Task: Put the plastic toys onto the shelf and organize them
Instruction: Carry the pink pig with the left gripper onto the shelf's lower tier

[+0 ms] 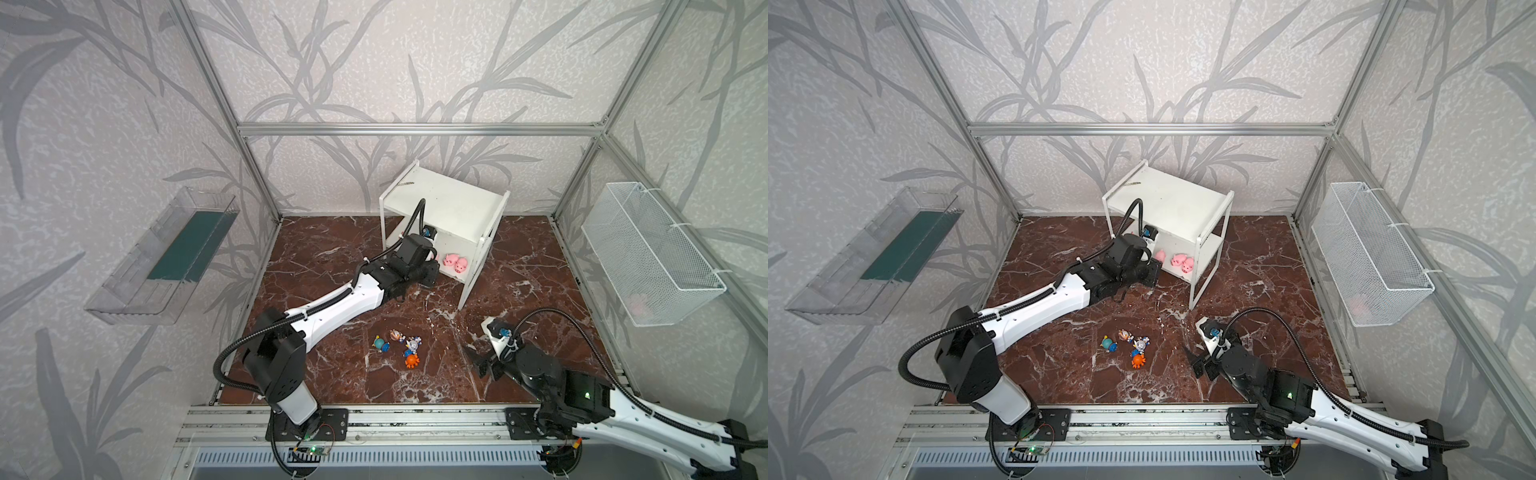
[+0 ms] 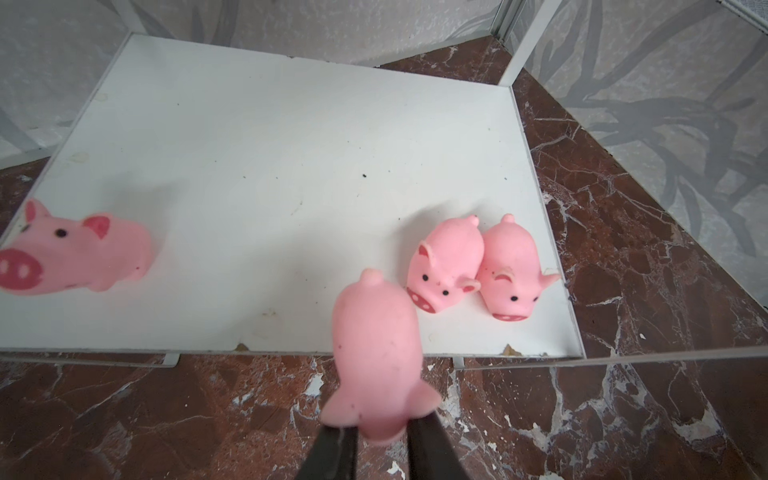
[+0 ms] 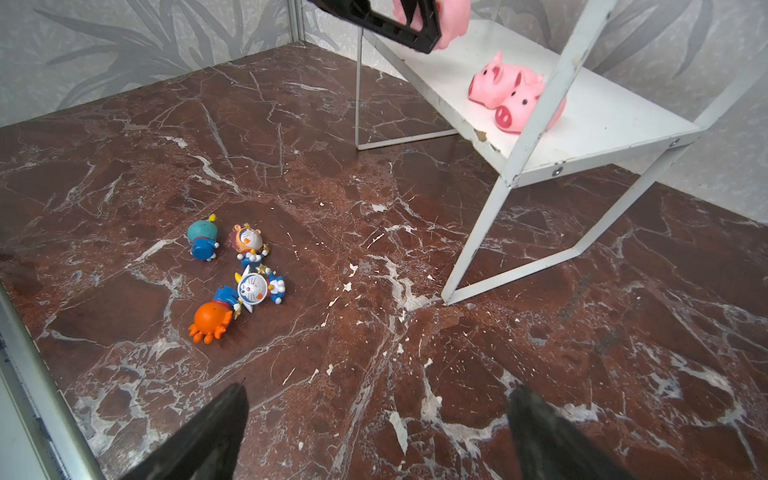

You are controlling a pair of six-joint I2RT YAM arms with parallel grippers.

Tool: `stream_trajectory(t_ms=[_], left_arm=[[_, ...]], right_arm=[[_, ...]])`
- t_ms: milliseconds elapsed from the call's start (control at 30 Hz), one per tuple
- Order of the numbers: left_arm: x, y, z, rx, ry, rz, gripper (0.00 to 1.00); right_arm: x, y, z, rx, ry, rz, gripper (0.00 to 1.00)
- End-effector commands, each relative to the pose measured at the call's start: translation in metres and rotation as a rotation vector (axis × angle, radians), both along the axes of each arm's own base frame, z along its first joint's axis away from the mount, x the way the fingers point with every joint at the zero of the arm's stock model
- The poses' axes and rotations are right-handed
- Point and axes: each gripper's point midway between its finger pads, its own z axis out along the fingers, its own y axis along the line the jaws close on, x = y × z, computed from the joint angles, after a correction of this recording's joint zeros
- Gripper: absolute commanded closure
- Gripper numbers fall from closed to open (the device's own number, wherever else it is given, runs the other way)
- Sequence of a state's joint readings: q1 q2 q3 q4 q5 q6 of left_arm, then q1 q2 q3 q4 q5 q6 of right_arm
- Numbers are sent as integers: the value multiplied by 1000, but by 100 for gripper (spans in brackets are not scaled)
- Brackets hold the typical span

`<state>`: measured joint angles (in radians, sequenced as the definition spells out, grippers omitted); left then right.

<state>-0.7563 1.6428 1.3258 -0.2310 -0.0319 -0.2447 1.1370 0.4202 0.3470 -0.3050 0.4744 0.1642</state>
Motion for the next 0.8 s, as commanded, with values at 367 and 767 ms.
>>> stream_trajectory(t_ms=[367, 767], left_arm=[[22, -9, -7, -13, -46, 29, 78], [29, -9, -17, -8, -47, 62, 78]], right_arm=[[1, -3, 4, 18, -5, -18, 3], [1, -3, 3, 19, -5, -16, 3]])
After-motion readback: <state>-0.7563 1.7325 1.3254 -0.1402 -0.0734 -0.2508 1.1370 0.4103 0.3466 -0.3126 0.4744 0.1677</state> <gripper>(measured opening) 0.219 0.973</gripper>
